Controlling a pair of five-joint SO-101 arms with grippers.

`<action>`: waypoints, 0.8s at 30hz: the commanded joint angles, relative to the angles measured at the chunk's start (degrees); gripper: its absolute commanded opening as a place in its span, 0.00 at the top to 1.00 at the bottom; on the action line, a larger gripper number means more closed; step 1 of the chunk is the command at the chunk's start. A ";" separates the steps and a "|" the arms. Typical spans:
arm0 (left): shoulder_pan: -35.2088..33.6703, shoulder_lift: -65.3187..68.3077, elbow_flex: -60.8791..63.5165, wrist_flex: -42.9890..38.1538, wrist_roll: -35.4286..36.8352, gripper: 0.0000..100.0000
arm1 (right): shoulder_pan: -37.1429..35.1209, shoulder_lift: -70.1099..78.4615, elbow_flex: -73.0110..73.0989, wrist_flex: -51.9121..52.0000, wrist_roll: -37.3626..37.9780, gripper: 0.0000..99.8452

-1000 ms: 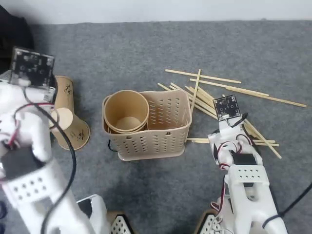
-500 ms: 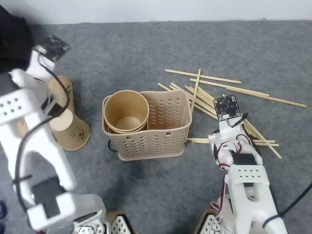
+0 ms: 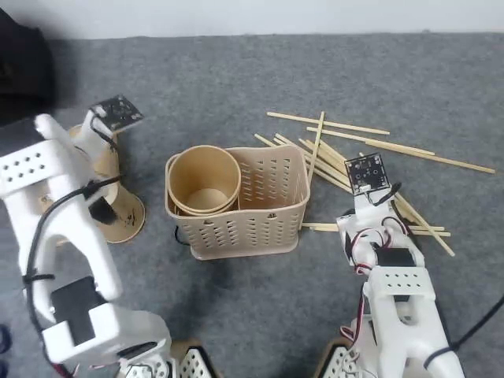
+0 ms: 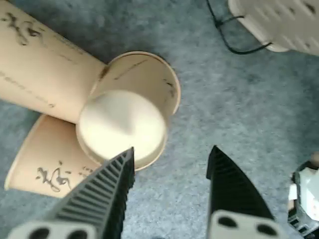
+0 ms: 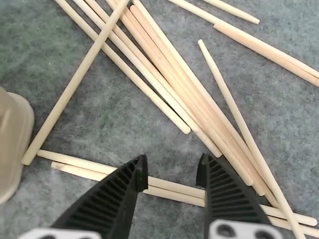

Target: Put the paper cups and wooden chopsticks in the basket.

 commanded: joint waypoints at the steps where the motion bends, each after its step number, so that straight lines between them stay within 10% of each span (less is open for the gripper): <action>1: 0.70 0.00 0.04 0.70 -2.11 0.77 | -0.48 -0.04 -0.53 -1.01 1.14 0.82; 24: 2.99 -13.27 1.36 -4.31 -3.69 0.72 | -1.89 -0.40 -0.62 -0.66 1.14 0.82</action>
